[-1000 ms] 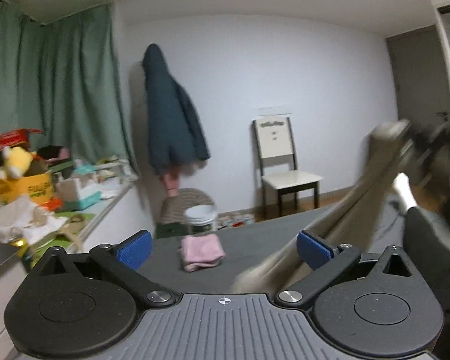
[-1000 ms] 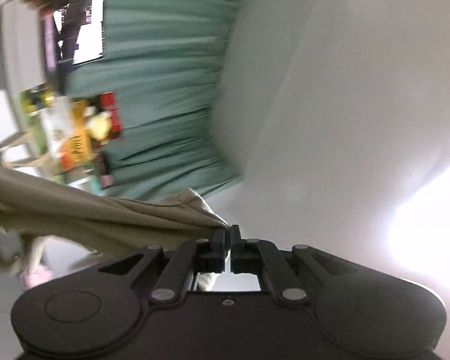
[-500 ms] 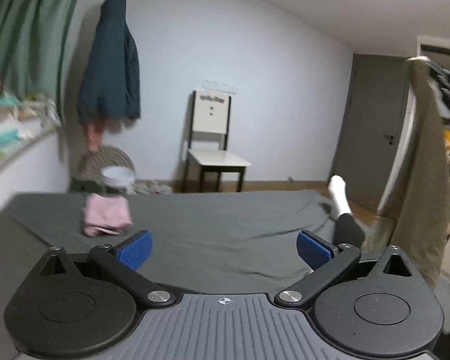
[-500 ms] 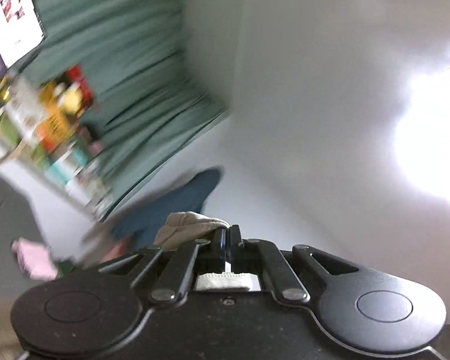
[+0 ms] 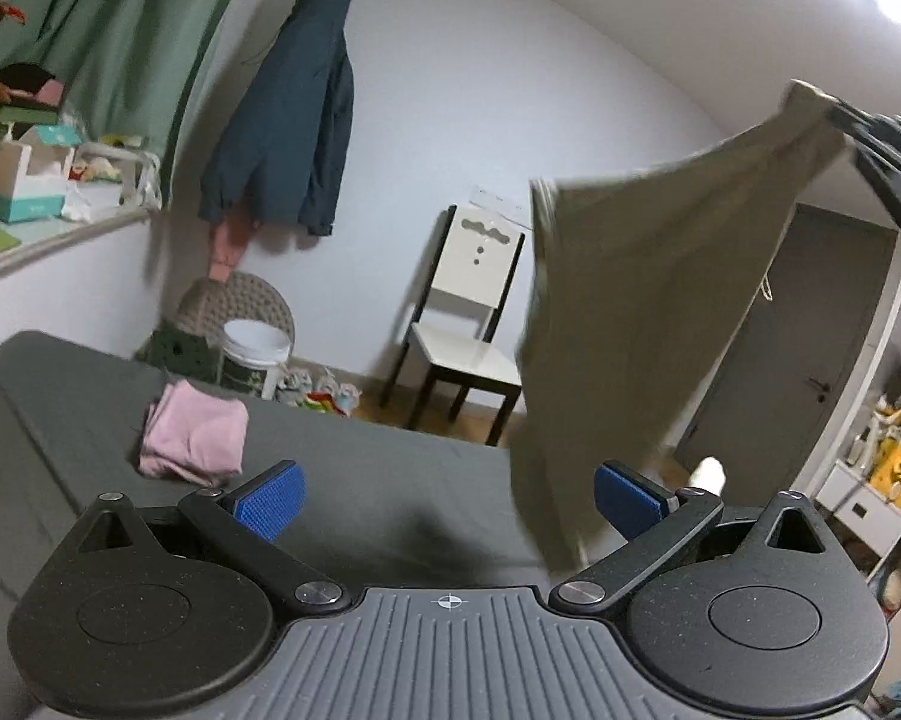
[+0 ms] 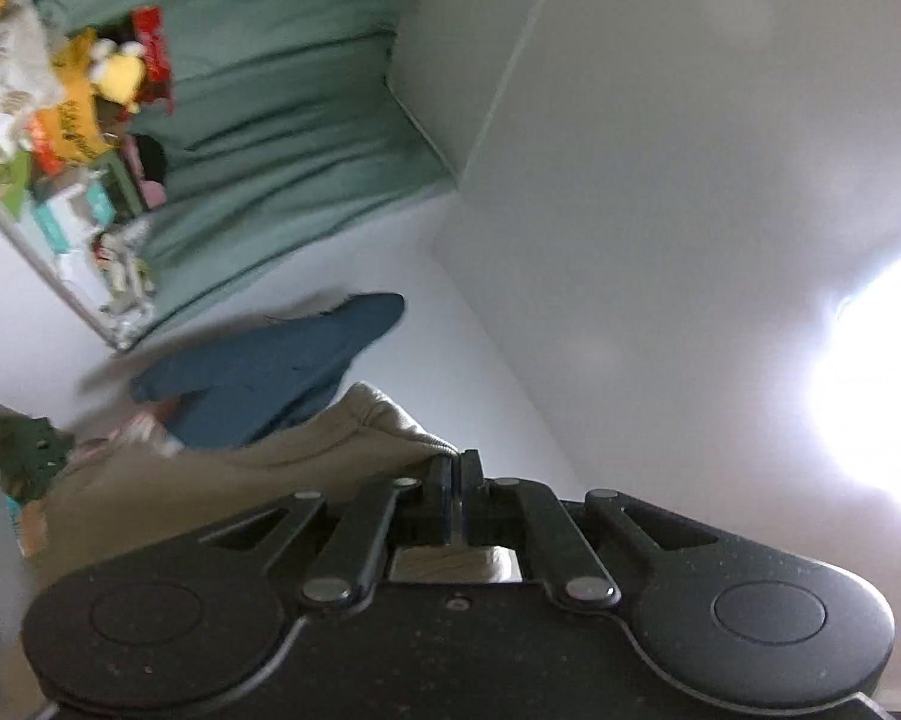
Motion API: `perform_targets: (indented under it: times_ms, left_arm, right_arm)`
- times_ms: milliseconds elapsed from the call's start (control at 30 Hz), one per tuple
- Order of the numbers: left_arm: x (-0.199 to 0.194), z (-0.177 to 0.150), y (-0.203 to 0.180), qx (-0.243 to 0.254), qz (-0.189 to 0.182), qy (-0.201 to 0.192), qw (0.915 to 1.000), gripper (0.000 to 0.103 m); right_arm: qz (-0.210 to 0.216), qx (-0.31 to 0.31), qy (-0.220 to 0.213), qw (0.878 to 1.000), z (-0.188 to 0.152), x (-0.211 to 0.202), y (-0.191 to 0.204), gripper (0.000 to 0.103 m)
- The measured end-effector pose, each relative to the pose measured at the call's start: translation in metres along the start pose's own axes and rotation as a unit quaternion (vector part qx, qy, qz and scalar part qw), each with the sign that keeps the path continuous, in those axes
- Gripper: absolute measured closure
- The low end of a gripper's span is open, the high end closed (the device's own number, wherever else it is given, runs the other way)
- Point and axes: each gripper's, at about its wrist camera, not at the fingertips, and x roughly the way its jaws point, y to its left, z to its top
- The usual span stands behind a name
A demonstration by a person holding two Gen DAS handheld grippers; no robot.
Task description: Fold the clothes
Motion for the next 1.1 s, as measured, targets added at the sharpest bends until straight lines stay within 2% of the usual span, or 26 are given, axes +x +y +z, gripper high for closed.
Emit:
perform_targets:
  times_ms: [33,133,233,267,333,367,433,467,500,567,633,667,767,833,867,900,967,1033,1100]
  left_arm:
    - [0.009,0.001,0.001,0.007,0.002,0.002,1.0,0.0]
    - [0.039,-0.007,-0.004,0.042,0.012,0.011,0.999,0.0]
    - [0.07,-0.019,-0.015,0.101,0.024,0.039,0.9938,0.0]
    - [0.081,-0.024,-0.019,0.128,0.029,0.053,0.9899,0.0]
    - [0.101,-0.032,-0.028,0.193,0.028,0.095,0.9762,0.0]
    - [0.11,-0.04,-0.034,0.234,0.021,0.122,0.9644,0.0]
    - [0.125,-0.056,-0.047,0.326,0.008,0.161,0.9316,0.0]
    - [0.129,-0.068,-0.055,0.383,0.006,0.164,0.9092,0.0]
    - [0.133,-0.081,-0.062,0.439,0.004,0.165,0.883,0.0]
    - [0.142,-0.103,-0.077,0.518,0.005,0.167,0.839,0.0]
    - [0.153,-0.115,-0.09,0.552,-0.001,0.163,0.8176,0.001]
    - [0.163,-0.117,-0.096,0.561,-0.009,0.158,0.8123,0.001]
    - [0.193,-0.121,-0.111,0.572,-0.025,0.168,0.8029,0.001]
    - [0.212,-0.126,-0.115,0.555,-0.023,0.196,0.8082,0.008]
    - [0.221,-0.128,-0.117,0.546,-0.022,0.21,0.8108,0.022]
    - [0.233,-0.126,-0.116,0.515,-0.024,0.236,0.824,0.037]
    - [0.255,-0.123,-0.108,0.425,-0.043,0.295,0.8546,0.048]
    - [0.27,-0.125,-0.104,0.37,-0.052,0.325,0.8688,0.049]
    - [0.279,-0.132,-0.106,0.365,-0.051,0.317,0.8737,0.049]
  right_arm:
    - [0.018,-0.002,-0.001,1.0,-0.009,-0.015,0.009,0.1]
    - [0.114,-0.013,0.022,0.993,-0.044,-0.064,0.065,0.1]
    - [0.245,-0.012,0.093,0.965,-0.095,-0.102,0.145,0.1]
    - [0.278,-0.014,0.115,0.954,-0.112,-0.11,0.171,0.1]
    - [0.312,-0.023,0.145,0.939,-0.137,-0.121,0.211,0.1]
    - [0.32,-0.02,0.155,0.935,-0.146,-0.124,0.223,0.1]
    - [0.315,0.008,0.167,0.934,-0.155,-0.124,0.23,0.1]
    - [0.308,0.024,0.17,0.936,-0.157,-0.121,0.228,0.1]
    - [0.301,0.037,0.173,0.937,-0.158,-0.117,0.225,0.1]
    - [0.286,0.064,0.176,0.94,-0.162,-0.114,0.214,0.1]
    - [0.269,0.079,0.179,0.943,-0.174,-0.124,0.196,0.1]
    - [0.264,0.085,0.185,0.943,-0.18,-0.121,0.19,0.1]
    - [0.246,0.102,0.203,0.942,-0.197,-0.11,0.171,0.1]
    - [0.235,0.116,0.216,0.94,-0.207,-0.103,0.162,0.1]
    - [0.232,0.133,0.228,0.936,-0.212,-0.099,0.163,0.1]
    - [0.23,0.152,0.241,0.931,-0.218,-0.099,0.159,0.1]
    - [0.225,0.187,0.259,0.92,-0.229,-0.098,0.155,0.1]
    - [0.22,0.205,0.27,0.915,-0.237,-0.098,0.151,0.1]
    - [0.216,0.212,0.278,0.912,-0.243,-0.096,0.152,0.1]
